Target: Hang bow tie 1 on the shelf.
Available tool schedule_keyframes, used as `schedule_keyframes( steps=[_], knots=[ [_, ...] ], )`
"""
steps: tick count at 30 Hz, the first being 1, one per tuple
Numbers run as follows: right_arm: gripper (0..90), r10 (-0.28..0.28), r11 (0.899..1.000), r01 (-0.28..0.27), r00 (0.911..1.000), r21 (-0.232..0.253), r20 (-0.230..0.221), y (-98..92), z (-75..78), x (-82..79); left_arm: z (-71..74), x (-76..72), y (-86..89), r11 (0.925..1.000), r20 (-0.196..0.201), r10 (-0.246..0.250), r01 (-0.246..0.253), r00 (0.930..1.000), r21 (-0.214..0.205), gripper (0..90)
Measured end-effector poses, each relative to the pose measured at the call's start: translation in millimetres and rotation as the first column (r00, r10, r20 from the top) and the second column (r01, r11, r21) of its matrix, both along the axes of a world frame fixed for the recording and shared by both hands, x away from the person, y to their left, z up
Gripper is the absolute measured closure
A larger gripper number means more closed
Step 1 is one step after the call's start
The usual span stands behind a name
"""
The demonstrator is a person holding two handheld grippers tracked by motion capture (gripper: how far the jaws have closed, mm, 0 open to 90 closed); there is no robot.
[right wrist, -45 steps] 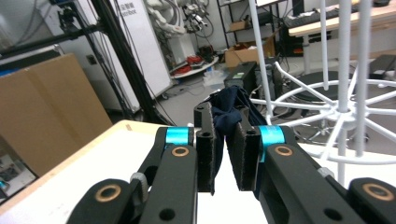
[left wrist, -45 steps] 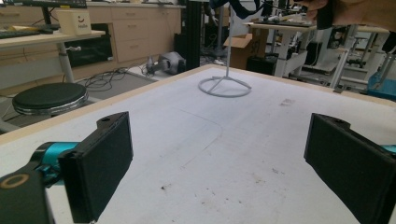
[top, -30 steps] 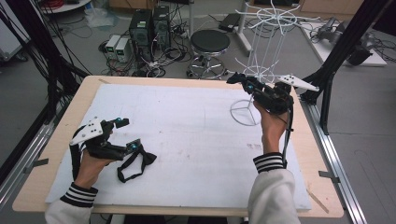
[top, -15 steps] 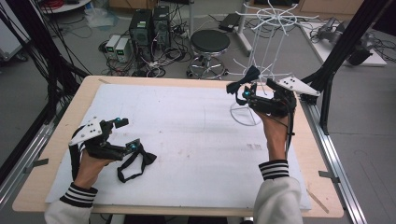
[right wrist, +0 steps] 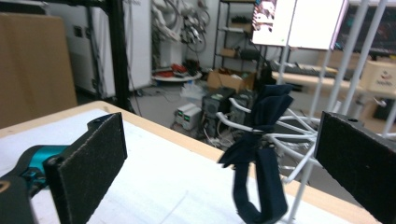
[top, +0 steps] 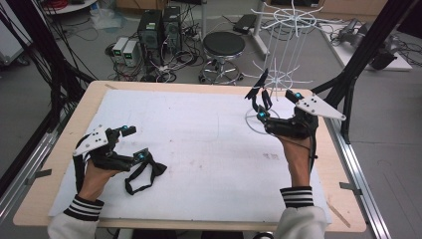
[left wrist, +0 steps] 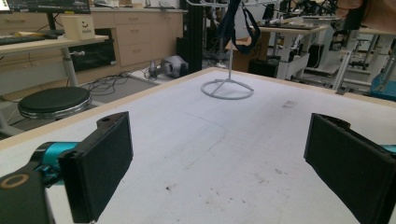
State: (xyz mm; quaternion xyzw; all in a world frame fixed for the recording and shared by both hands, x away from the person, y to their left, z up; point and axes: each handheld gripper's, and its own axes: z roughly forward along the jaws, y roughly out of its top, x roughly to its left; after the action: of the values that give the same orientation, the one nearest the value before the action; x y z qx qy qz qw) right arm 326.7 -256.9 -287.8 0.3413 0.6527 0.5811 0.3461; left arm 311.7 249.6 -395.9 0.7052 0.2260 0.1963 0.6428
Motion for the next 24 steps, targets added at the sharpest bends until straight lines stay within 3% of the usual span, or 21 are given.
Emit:
schedule_keyframes(
  steps=[7,13,16,20,24],
  knots=[
    [0.6,0.082,0.996,-0.082,0.9965,0.027,0.015,-2.1,-19.7,-17.6,0.0,-1.6,6.2,0.9997,0.014,0.016,-0.016,0.9998,-0.021,8.4],
    [0.6,0.107,0.994,-0.107,0.9943,0.028,0.0,-4.4,-42.3,-26.0,0.2,-2.0,10.5,0.9993,0.028,0.032,-0.032,0.9991,-0.02,8.4],
    [0.6,0.121,0.992,-0.122,0.9926,0.032,0.012,-5.0,-51.7,-30.7,-0.3,-1.7,11.4,0.9992,0.027,0.037,-0.036,0.999,-0.019,8.4],
    [0.6,0.13,0.991,-0.131,0.9905,0.003,0.043,-5.0,-62.8,-37.3,-0.5,-1.3,12.2,0.9993,0.027,0.037,-0.037,0.9989,-0.01,8.4],
    [0.6,0.147,0.989,-0.148,0.9879,0.014,0.049,-5.9,-72.6,-42.4,-0.5,-2.0,11.2,0.9993,0.03,0.037,-0.036,0.9989,-0.004,8.4]
  ],
)
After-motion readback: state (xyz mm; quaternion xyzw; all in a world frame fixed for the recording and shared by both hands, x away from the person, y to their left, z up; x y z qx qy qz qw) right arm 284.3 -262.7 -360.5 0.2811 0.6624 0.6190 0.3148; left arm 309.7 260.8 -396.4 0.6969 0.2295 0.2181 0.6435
